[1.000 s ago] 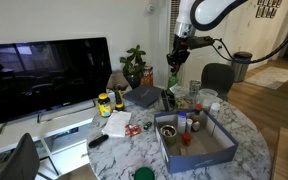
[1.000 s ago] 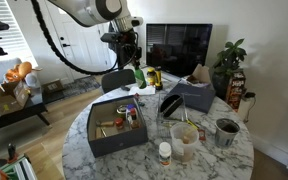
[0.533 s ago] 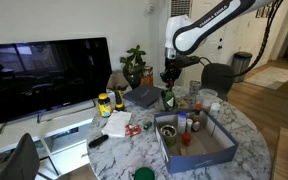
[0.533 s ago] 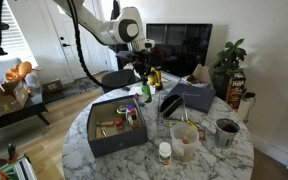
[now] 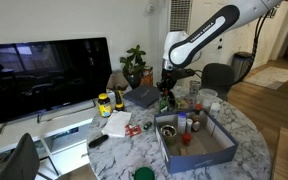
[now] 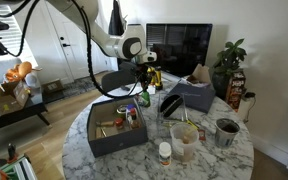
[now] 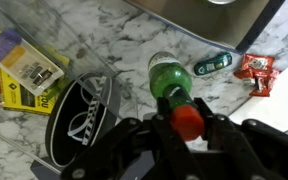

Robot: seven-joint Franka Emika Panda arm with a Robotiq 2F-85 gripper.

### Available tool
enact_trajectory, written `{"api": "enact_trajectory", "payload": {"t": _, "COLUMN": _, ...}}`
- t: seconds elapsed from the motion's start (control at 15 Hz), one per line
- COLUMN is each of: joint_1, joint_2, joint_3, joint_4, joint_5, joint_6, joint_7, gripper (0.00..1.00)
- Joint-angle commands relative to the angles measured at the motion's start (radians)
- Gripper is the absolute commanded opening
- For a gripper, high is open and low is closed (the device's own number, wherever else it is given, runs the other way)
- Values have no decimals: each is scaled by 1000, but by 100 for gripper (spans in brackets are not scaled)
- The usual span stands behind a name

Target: Move the green bottle from the blue box to the table

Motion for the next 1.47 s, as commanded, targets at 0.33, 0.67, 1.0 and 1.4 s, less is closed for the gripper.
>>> {"api": "enact_trajectory", "payload": {"t": 0.33, "joint_1": 27, "joint_2": 33, "joint_3": -38, "joint_4": -70, "joint_5": 5, "joint_6": 97, "joint_7": -36, "gripper": 8}}
{"api": "enact_trajectory", "payload": {"t": 0.67, "joint_1": 70, "joint_2": 45, "joint_3": -84, "joint_4": -66, "joint_5": -55, "joint_6": 96, "joint_7": 8, "gripper": 8}}
{"api": "enact_trajectory", "payload": {"t": 1.0, "joint_1": 83, "joint_2": 13, "joint_3": -76, "joint_4": -85, "joint_5": -60, "joint_6": 93, "joint_7": 2, "gripper": 77}}
{"api": "enact_trajectory", "payload": {"t": 1.4, "joint_1": 189, "joint_2": -253, "joint_3": -143, "joint_4": -251, "joint_5": -257, "joint_6": 159, "joint_7": 159, "gripper": 100}}
